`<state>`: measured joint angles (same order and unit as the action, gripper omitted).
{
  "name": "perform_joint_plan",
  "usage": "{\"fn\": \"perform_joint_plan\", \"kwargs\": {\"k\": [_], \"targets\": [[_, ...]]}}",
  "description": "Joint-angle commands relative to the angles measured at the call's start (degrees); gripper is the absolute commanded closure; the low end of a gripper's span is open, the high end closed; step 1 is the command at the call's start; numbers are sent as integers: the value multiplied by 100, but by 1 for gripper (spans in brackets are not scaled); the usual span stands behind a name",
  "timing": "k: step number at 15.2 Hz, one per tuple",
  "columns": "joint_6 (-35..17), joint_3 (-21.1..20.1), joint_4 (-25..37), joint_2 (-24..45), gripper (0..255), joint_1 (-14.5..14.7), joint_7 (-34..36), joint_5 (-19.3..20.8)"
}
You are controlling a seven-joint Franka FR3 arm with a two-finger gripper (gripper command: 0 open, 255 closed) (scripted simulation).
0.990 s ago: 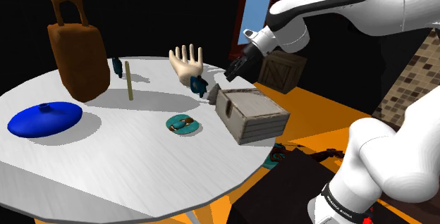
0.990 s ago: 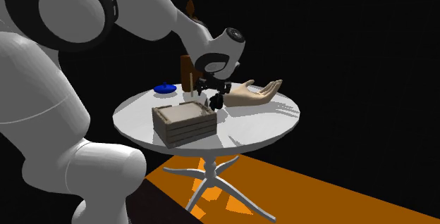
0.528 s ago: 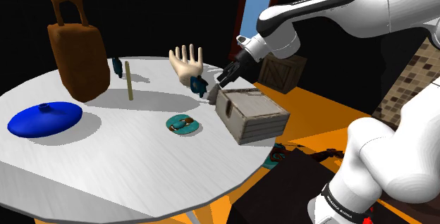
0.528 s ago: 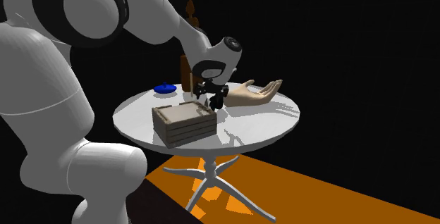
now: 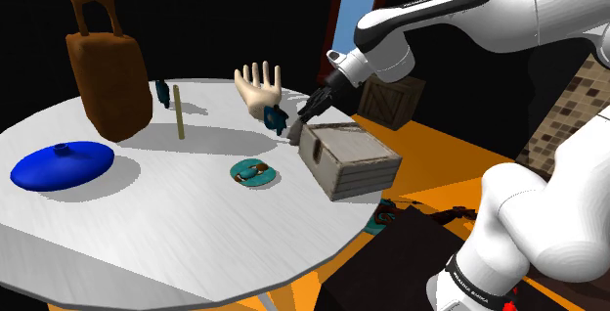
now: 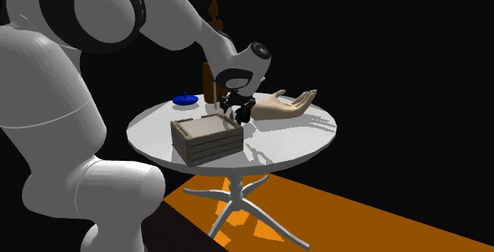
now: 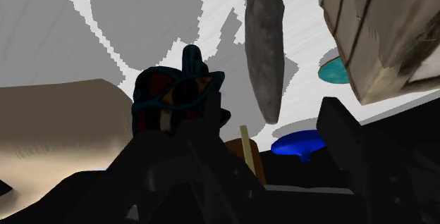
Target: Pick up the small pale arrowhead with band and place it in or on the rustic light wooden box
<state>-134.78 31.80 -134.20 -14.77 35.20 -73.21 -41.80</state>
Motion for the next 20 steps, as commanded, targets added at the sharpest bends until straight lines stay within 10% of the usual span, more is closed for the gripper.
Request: {"fn": "perform_joint_plan", "kwargs": {"k": [1, 20], "targets": [[0, 0, 0, 0, 255, 0, 0, 0], [535, -195, 463, -329, 255, -175, 761, 587]]}}
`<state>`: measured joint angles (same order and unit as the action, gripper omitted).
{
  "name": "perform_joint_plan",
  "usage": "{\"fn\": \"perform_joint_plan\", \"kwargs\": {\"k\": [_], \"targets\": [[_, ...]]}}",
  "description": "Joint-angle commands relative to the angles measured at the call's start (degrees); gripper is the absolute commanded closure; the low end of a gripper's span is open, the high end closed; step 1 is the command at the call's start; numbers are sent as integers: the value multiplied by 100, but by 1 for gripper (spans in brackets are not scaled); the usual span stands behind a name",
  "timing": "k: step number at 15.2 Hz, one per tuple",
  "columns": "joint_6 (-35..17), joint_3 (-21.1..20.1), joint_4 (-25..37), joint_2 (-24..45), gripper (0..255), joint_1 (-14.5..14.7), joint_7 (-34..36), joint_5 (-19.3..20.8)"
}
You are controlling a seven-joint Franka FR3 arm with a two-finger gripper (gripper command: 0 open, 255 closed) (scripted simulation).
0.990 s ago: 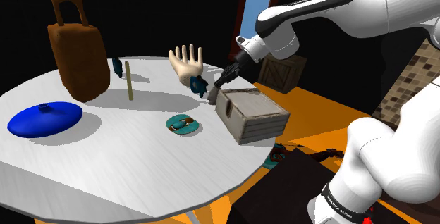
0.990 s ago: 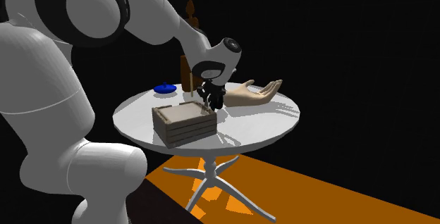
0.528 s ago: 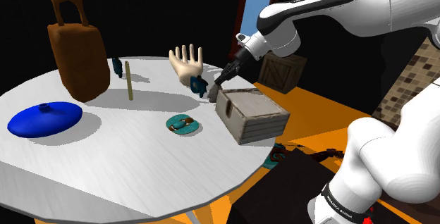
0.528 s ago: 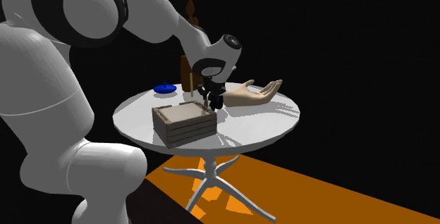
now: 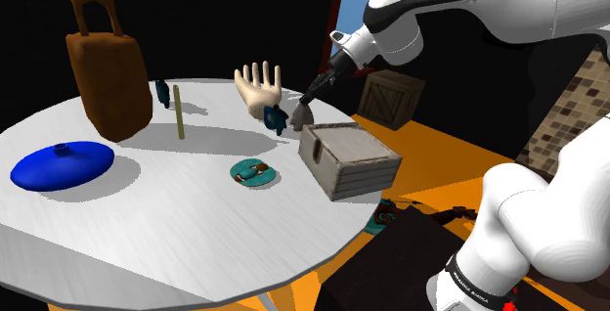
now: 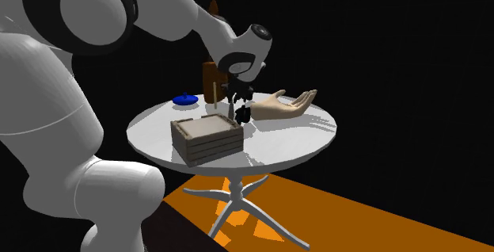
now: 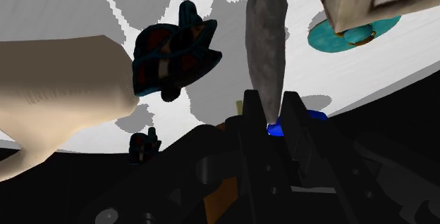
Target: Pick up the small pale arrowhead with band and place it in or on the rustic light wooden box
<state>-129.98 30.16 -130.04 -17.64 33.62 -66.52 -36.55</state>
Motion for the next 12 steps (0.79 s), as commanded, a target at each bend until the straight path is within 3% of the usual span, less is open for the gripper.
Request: {"fn": "perform_joint_plan", "kwargs": {"k": [1, 12], "targets": [[109, -46, 97, -63, 255, -29, 152, 104], [725, -171, 732, -211, 255, -122, 743, 465]]}}
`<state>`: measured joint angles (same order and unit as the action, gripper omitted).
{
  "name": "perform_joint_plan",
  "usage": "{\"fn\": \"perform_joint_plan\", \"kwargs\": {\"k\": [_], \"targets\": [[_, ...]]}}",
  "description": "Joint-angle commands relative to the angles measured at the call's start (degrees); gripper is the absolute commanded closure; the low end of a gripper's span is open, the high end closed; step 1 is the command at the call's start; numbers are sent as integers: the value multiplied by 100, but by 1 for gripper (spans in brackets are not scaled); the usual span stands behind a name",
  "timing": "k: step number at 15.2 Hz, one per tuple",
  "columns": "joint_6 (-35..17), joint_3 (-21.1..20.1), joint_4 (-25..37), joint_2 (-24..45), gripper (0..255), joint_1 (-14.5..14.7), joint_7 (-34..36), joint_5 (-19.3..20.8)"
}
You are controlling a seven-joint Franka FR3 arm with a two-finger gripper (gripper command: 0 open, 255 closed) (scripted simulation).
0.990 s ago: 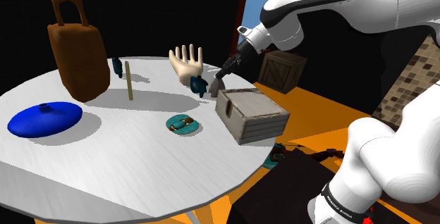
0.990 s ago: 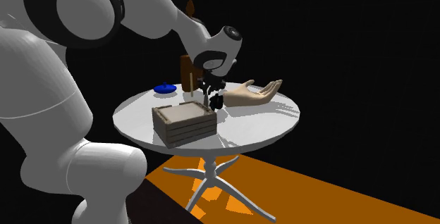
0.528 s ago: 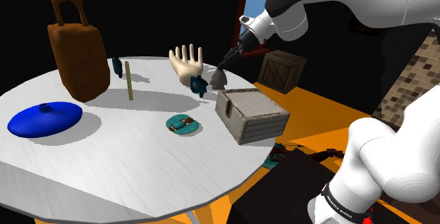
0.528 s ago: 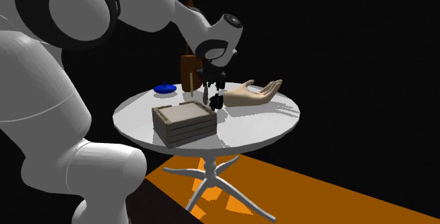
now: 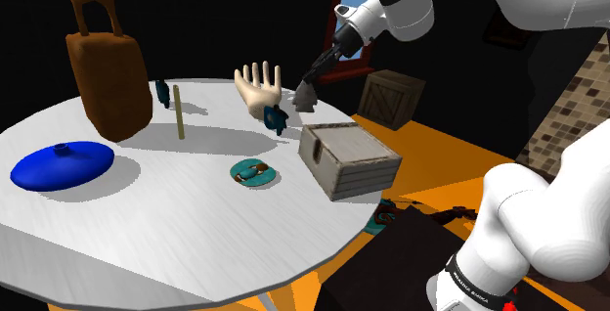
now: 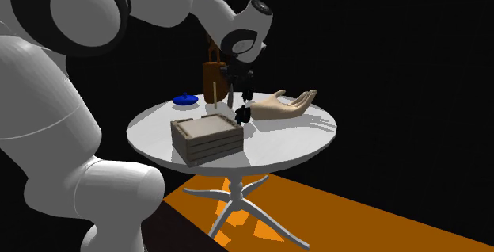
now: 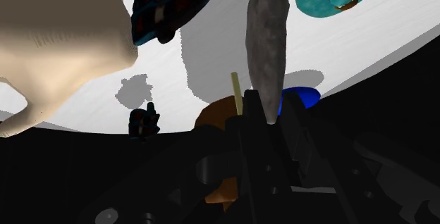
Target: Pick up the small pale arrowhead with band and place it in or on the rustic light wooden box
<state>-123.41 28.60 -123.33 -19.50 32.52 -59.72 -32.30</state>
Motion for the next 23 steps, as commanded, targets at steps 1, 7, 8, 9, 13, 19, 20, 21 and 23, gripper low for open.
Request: {"fn": "perform_joint_plan", "kwargs": {"k": [1, 7, 8, 9, 13, 19, 20, 21, 23], "targets": [[126, -22, 126, -31, 255, -17, 111, 65], [484, -58, 542, -39, 255, -35, 380, 190], [545, -62, 616, -36, 255, -36, 423, 208], [606, -66, 691, -32, 255, -38, 464, 224], [732, -298, 279, -722, 255, -221, 761, 544], [1179, -712, -397, -2011, 255, -635, 1256, 962], [1281, -771, -482, -2215, 255, -703, 1332, 1011], [1391, -827, -559, -2416, 255, -769, 1406, 1054], [1635, -932, -692, -2822, 255, -899, 1556, 1130]]}}
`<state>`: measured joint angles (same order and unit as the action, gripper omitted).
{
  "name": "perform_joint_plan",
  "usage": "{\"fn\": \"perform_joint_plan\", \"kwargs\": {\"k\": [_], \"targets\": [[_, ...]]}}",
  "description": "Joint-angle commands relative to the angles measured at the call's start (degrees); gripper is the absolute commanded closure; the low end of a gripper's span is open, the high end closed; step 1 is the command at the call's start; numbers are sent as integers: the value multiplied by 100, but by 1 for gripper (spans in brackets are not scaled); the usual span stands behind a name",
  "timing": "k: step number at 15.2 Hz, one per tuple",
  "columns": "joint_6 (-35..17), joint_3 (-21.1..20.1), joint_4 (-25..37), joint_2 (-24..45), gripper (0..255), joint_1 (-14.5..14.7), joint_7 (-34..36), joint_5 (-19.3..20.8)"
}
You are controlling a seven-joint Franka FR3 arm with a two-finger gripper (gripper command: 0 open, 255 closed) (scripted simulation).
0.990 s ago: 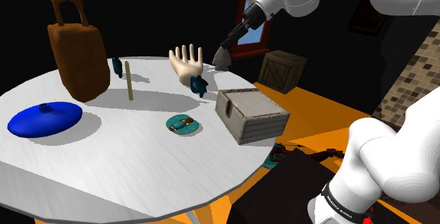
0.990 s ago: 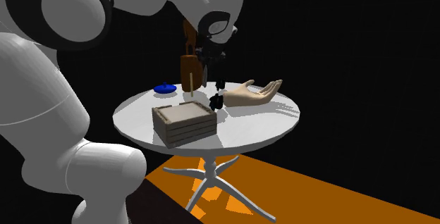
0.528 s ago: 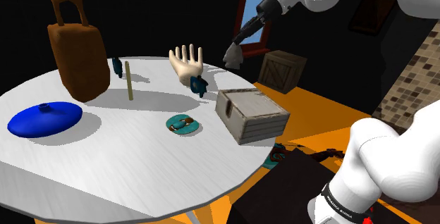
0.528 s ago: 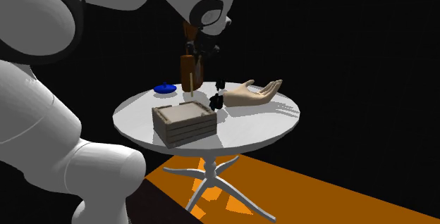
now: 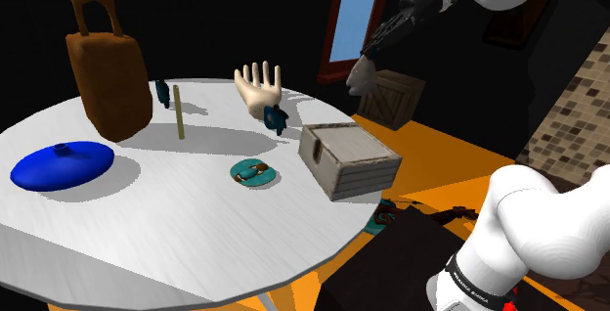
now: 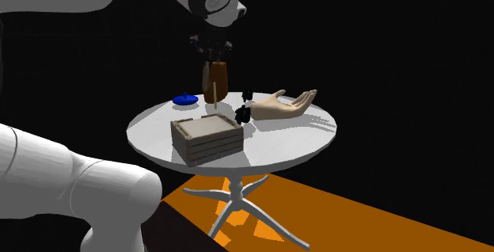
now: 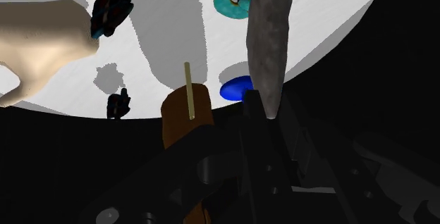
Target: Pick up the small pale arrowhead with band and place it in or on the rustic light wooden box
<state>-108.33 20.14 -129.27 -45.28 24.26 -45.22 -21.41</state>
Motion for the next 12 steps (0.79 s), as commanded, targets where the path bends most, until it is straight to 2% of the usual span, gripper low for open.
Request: {"fn": "perform_joint_plan", "kwargs": {"k": [1, 12], "targets": [[71, -84, -189, -269, 255, -86, 74, 38], [-554, -12, -1131, -497, 255, -180, -283, 14]]}}
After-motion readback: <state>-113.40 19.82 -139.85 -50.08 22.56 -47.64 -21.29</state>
